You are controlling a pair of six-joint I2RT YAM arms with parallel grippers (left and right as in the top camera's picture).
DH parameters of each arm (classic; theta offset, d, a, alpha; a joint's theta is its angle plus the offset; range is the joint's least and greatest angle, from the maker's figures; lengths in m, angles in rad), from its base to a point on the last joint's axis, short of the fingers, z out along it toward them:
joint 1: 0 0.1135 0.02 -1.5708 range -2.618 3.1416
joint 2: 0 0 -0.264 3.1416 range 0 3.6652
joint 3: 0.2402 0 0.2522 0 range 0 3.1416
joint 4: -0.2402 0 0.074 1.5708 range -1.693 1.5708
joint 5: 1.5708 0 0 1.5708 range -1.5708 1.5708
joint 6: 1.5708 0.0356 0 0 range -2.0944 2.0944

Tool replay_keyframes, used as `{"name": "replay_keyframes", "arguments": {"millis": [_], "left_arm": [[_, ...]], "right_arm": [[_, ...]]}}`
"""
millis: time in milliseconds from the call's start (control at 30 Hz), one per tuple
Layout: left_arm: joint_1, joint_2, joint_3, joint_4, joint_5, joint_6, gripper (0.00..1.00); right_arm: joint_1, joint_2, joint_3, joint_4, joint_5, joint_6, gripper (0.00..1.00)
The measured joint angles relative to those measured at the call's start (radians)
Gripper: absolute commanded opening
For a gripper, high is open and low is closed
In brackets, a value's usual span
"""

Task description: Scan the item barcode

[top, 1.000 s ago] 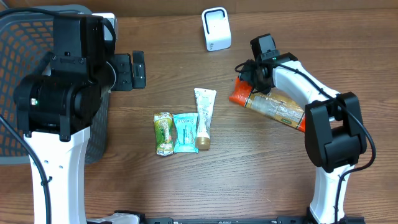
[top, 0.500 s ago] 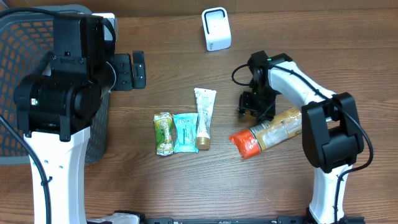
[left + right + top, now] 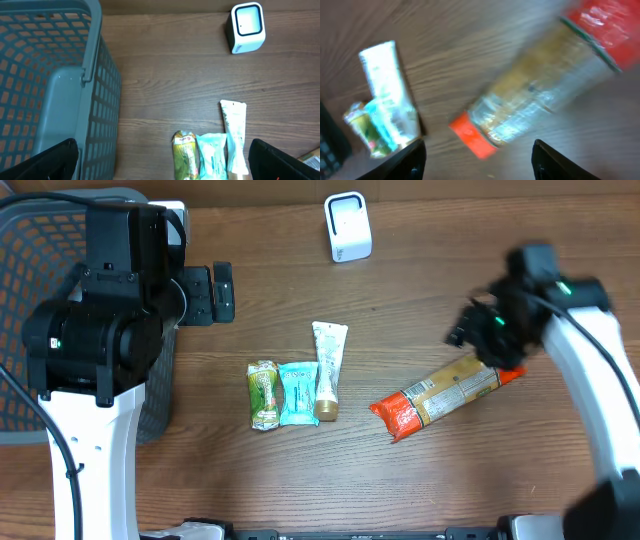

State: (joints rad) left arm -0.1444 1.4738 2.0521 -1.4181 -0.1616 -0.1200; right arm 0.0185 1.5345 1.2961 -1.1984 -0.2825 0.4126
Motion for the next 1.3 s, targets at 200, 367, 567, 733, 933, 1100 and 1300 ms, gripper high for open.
{"name": "replay_keyframes", "arguments": {"millis": [200,367,567,733,933,1100,1300], "left_arm": [[0.000,0.000,0.000,0.000,0.000,0.000,1.00],[0.000,0.000,0.000,0.000,0.000,0.000,1.00],[0.000,0.000,0.000,0.000,0.000,0.000,1.00],[0.000,0.000,0.000,0.000,0.000,0.000,1.00],[0.000,0.000,0.000,0.000,0.000,0.000,1.00],[0.000,0.000,0.000,0.000,0.000,0.000,1.00],[0.000,0.000,0.000,0.000,0.000,0.000,1.00]], "right_arm": [[-0.122,-0.056,-0.375,0.187,0.023,0.068,0.67],[-0.131,-0.054,-0.476,0.325,0.112,0.126,0.65],[-0.131,0.001,-0.489,0.501,0.216,0.170,0.64],[-0.130,0.076,-0.491,0.728,0.222,0.122,0.70],[-0.114,0.169,-0.489,1.003,0.050,0.008,0.77],[-0.049,0.229,-0.467,1.101,-0.076,-0.041,0.81],[0.063,0.245,-0.427,1.039,-0.151,-0.069,0.83]]}}
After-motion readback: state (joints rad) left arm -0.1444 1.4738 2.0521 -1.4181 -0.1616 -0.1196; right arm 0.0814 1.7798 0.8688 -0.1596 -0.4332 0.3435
